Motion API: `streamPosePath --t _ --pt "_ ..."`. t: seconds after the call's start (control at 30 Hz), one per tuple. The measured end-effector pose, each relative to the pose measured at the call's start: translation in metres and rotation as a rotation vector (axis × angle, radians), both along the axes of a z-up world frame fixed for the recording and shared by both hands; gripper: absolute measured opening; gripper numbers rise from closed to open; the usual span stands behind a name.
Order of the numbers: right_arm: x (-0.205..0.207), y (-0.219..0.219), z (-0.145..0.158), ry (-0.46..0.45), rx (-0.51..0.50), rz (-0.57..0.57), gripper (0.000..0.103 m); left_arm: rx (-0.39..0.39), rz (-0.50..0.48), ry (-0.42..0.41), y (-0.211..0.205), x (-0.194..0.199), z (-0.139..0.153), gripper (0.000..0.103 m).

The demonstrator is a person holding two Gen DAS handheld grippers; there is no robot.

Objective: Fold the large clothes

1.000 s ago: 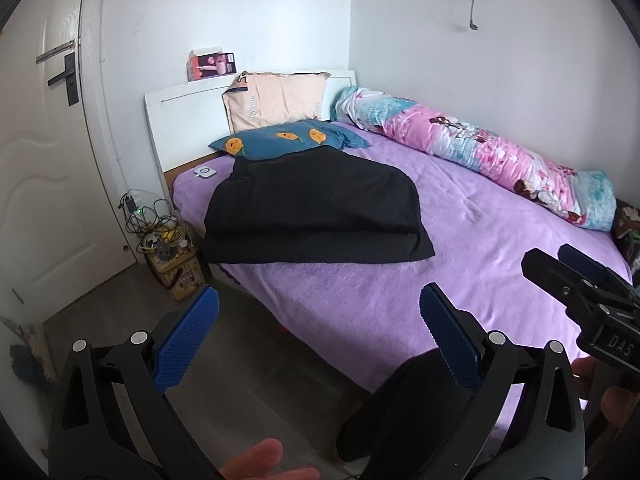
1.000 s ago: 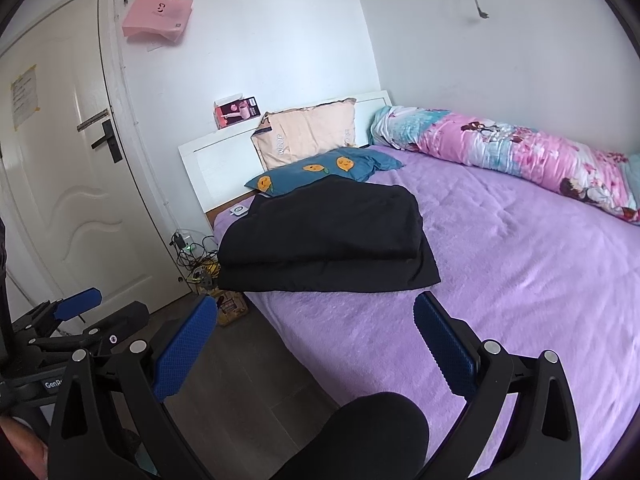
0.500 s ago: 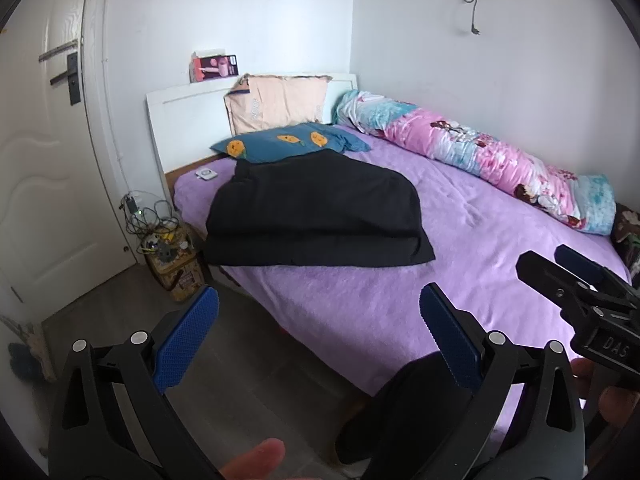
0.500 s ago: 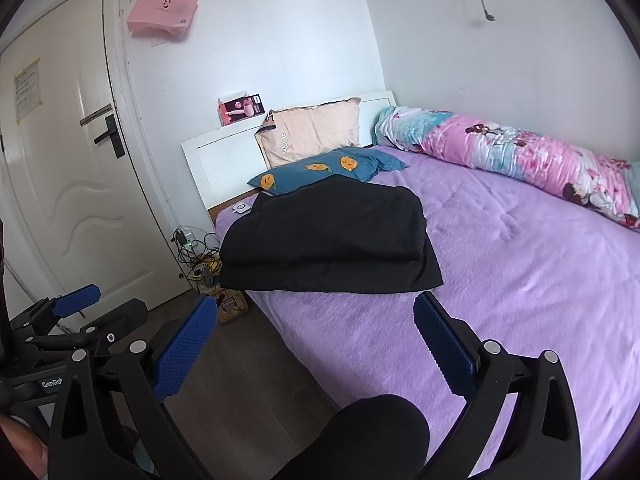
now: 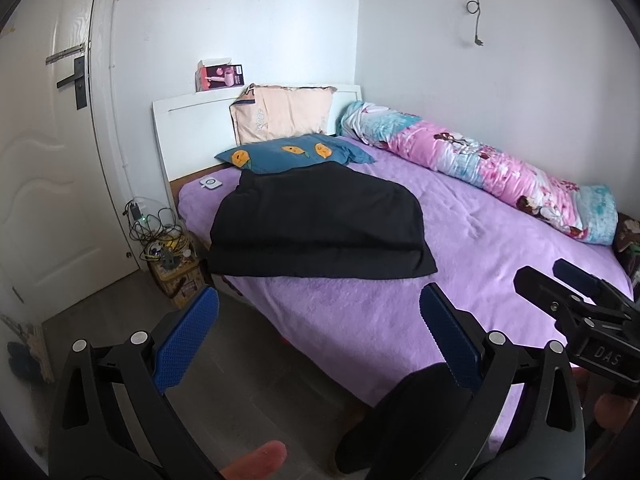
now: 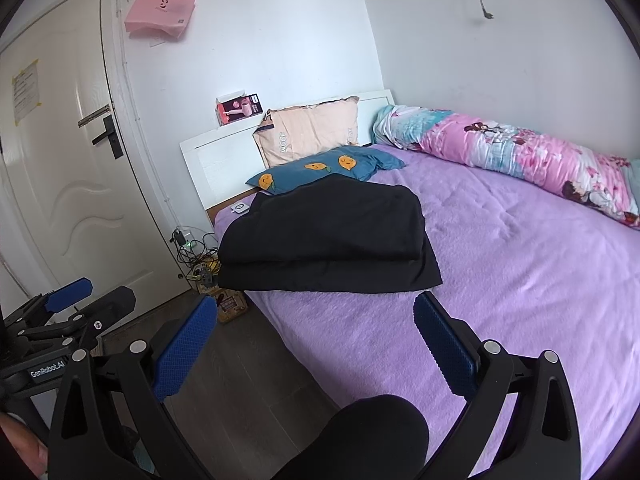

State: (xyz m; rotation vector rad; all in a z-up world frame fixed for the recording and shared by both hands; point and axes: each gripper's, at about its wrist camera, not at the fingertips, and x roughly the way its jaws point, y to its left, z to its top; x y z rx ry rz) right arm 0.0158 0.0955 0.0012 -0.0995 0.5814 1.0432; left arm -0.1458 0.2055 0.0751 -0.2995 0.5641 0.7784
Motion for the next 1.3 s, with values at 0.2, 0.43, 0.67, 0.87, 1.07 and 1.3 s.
streamPosePath --t 0.2,0.43,0.67,0.87,1.07,1.3 --pt "0.001 -0.001 0.001 0.000 0.003 -0.002 0.097 0.000 -0.001 0.000 -0.001 0.000 0.000 0.098" --pt "0.007 -0.004 -0.001 0.005 0.009 -0.014 0.097 -0.003 -0.013 0.004 0.001 0.005 -0.003 0.098" --pt "0.011 -0.009 -0.003 0.013 0.016 -0.029 0.097 -0.005 -0.023 0.011 -0.001 0.010 -0.004 0.098" --pt "0.012 -0.010 -0.004 0.016 0.016 -0.027 0.097 -0.003 -0.019 0.015 -0.001 0.009 -0.004 0.098" --pt "0.013 -0.010 -0.005 0.017 0.018 -0.026 0.097 -0.005 -0.019 0.017 -0.001 0.009 -0.004 0.098" --pt "0.012 -0.010 -0.006 0.023 0.017 -0.025 0.097 -0.002 -0.017 0.019 -0.002 0.009 -0.003 0.098"
